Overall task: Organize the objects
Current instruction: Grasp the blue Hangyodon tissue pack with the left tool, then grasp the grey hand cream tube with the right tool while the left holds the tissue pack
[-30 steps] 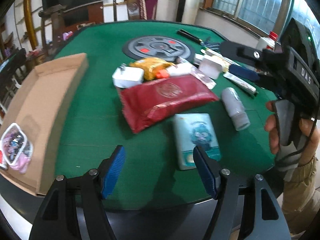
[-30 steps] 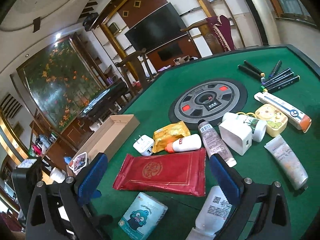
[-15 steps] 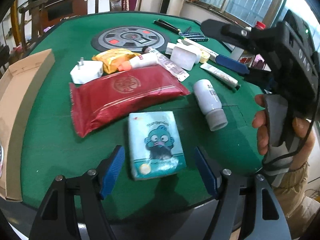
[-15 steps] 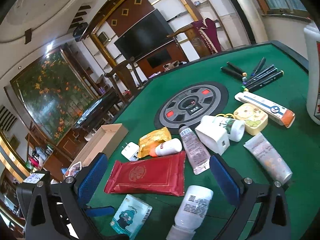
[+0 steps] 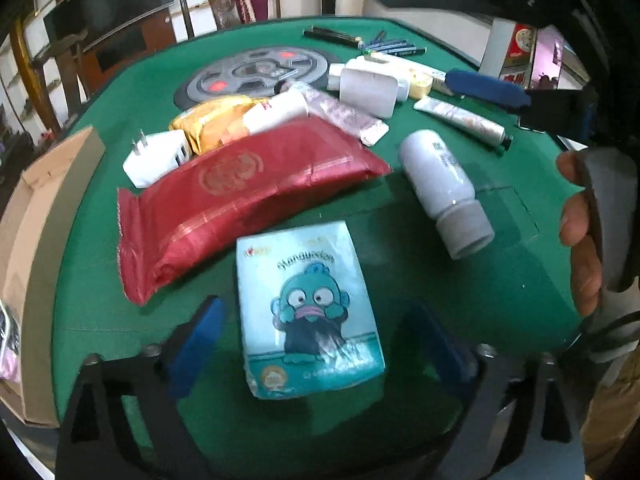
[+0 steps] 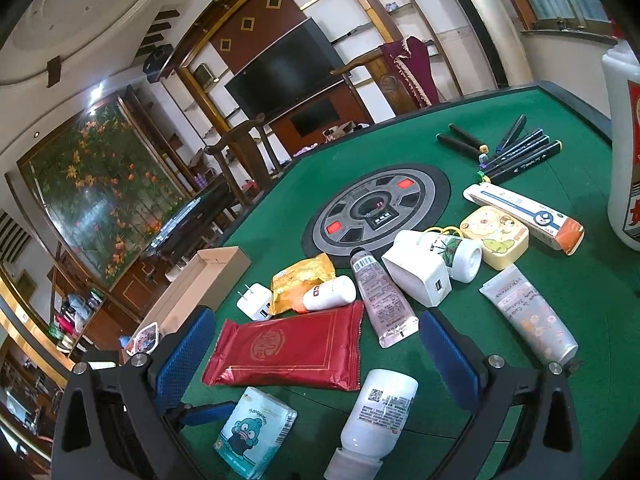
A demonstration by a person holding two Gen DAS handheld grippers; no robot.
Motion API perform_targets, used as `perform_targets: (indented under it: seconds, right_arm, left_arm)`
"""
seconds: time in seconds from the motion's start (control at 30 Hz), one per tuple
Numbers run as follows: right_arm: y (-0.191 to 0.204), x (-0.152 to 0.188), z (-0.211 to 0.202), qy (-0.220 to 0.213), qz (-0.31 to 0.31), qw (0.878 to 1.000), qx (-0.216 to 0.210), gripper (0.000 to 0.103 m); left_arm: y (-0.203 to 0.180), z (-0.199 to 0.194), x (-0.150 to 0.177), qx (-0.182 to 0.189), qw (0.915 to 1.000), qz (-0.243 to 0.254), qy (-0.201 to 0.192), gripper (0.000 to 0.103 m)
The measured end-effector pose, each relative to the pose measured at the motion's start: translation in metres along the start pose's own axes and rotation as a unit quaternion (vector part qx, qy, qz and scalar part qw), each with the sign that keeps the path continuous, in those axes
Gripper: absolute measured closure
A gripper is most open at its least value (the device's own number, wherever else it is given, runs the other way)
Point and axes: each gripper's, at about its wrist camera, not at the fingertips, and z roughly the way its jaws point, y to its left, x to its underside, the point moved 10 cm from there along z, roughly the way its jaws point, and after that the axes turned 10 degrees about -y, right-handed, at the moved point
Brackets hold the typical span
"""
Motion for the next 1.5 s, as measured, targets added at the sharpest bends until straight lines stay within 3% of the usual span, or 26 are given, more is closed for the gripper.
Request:
perform_targets:
  seconds: [0.57, 0.63, 0.7, 0.77, 0.87, 1.0, 1.17, 1.33, 1.5]
  right_arm:
    - [-0.015, -0.005, -0.012, -0.015, 0.009, 1.0, 0.018, 0.0]
    - [-0.018, -0.007, -0.016, -0.02, 0.011, 1.0, 0.022, 0.0]
    - [-0.024, -0.01, -0.021, -0.026, 0.017, 0.999, 0.028, 0.0]
    - [-0.032, -0.014, -0.026, -0.034, 0.028, 0.998, 0.035, 0.0]
    - [-0.045, -0.019, -0.034, -0.044, 0.045, 0.997, 0.048, 0.0]
    - [-0.063, -0.024, -0.043, -0.052, 0.058, 0.994, 0.07, 0.0]
    - [-0.078, -0.026, -0.053, -0.046, 0.047, 0.993, 0.094, 0.0]
    - [-0.096, -0.015, -0.052, -0.001, 0.022, 0.992, 0.128, 0.001]
    - [-0.092, -0.002, -0.041, 0.05, -0.048, 0.986, 0.151, 0.016]
  left_arm:
    - [0.007, -0.001, 0.004, -0.022, 0.9996, -0.019, -0.003, 0.001]
    - [0.01, -0.004, 0.003, -0.028, 0.9993, -0.024, -0.011, 0.008]
    - [0.018, -0.009, 0.0, -0.036, 0.9985, -0.032, -0.025, 0.036]
    - [0.025, -0.012, -0.003, -0.037, 0.9982, -0.037, -0.028, 0.05]
    - [0.03, -0.015, -0.004, -0.011, 0.9984, -0.045, -0.032, 0.052]
    - [0.039, -0.019, 0.001, -0.012, 0.9984, -0.036, -0.041, 0.053]
    - [0.059, -0.026, 0.008, 0.005, 0.9975, -0.06, -0.037, 0.054]
    - [0.063, -0.029, 0.01, 0.03, 0.9969, -0.065, -0.035, 0.054]
    - [0.06, -0.027, 0.011, 0.012, 0.9982, -0.048, -0.035, 0.054]
